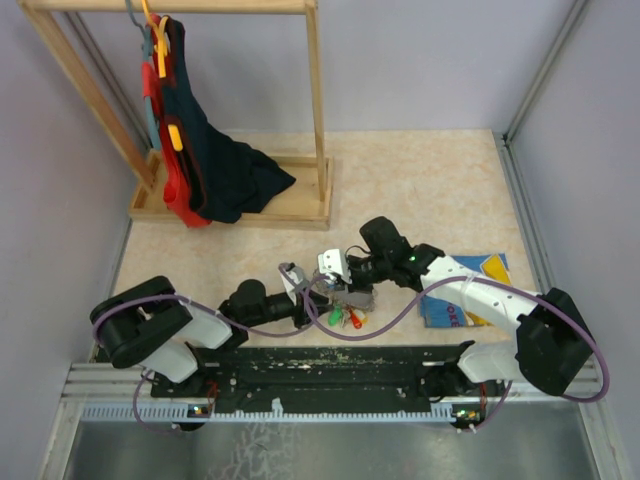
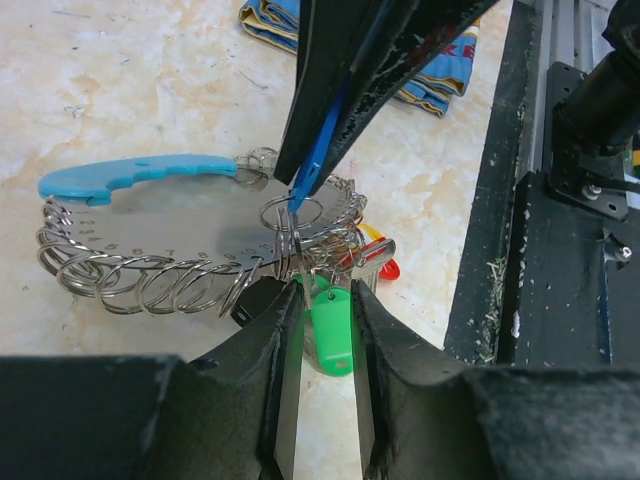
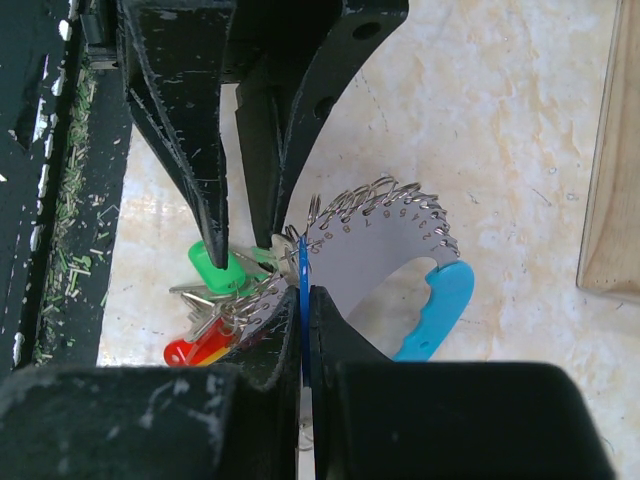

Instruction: Remove the keys from the keyring

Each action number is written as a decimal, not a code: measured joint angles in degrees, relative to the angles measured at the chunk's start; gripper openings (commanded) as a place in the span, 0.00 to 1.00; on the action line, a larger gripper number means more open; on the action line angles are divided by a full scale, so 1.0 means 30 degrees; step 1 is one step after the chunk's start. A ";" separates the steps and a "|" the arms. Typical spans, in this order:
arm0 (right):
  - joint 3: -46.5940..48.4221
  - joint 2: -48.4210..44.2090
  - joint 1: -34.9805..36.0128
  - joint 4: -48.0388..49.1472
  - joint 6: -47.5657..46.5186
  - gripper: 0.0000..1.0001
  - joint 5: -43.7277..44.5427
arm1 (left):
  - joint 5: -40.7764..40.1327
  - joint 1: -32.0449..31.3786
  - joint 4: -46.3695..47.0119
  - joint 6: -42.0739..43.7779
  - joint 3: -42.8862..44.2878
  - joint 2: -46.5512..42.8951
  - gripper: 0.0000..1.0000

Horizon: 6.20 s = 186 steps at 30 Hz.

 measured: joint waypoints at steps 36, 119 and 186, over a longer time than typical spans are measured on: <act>0.0000 0.0000 -0.0022 0.0000 -0.0007 0.00 0.0073 | -0.1341 -0.0248 -0.6717 -0.6849 0.1698 -0.2790 0.00; -0.1515 0.4568 0.1945 0.4532 -0.0124 0.55 0.1020 | 0.7563 0.6193 0.2980 -1.9096 -0.0073 0.6965 0.36; -0.0962 0.7293 0.5442 0.8123 -0.6237 0.30 0.4947 | 0.7016 0.7985 0.6346 -2.0196 -0.3155 0.8167 0.45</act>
